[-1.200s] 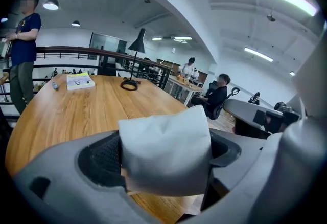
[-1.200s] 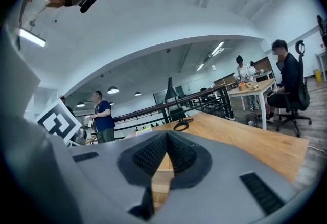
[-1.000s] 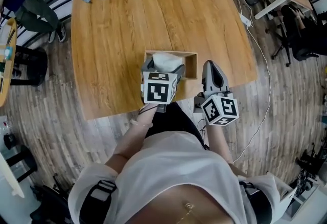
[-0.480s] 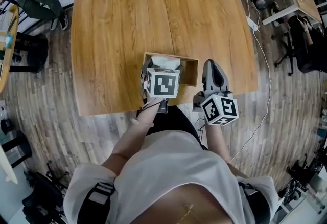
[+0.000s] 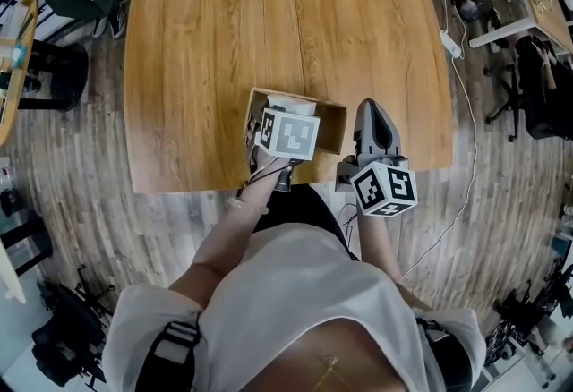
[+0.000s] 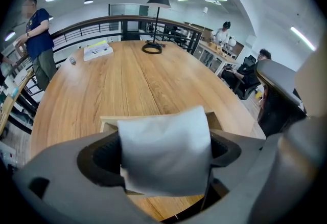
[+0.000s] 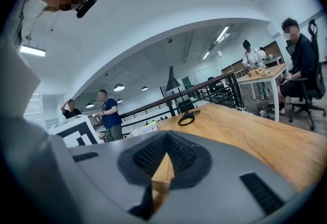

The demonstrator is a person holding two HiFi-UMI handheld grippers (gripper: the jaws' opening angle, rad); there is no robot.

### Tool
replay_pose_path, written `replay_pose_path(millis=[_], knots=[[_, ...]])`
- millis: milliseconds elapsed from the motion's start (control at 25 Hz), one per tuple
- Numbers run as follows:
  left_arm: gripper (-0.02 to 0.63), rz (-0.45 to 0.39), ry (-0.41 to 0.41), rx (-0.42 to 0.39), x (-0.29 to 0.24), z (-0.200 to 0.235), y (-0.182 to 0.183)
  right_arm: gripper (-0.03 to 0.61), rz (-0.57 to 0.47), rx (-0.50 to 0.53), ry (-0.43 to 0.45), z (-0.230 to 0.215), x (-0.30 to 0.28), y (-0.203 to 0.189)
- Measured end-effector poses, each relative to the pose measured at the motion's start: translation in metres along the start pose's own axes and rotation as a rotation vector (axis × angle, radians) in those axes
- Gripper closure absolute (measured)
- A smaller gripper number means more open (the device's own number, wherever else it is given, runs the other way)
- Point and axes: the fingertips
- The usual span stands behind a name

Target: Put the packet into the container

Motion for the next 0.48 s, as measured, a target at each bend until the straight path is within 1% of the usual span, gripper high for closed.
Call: replay_pose_path(millis=[80, 200, 320, 480], knots=[[0.143, 0.021, 0.014, -0.006, -0.001, 0.001, 0.0, 0.567, 0.002, -0.002, -0.002, -0.004, 0.0, 0.0], [0.143, 0.043, 0.015, -0.013, -0.009, 0.001, -0.007, 0.567, 0.001, -0.004, -0.012, -0.011, 0.0, 0.0], [0.143, 0.046, 0.0, -0.008, -0.016, -0.001, -0.012, 0.567, -0.002, -0.007, -0.016, -0.016, 0.001, 0.001], [0.143, 0.046, -0.004, 0.003, -0.015, -0.002, -0.01, 0.566, 0.001, -0.011, -0.013, -0.017, 0.0, -0.001]])
Point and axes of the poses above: the fingertips, and each gripper's own axes: x backward along the fingers, z to its left, y out of its top, and after that the axes turned 12 degrees about -z, right-handed
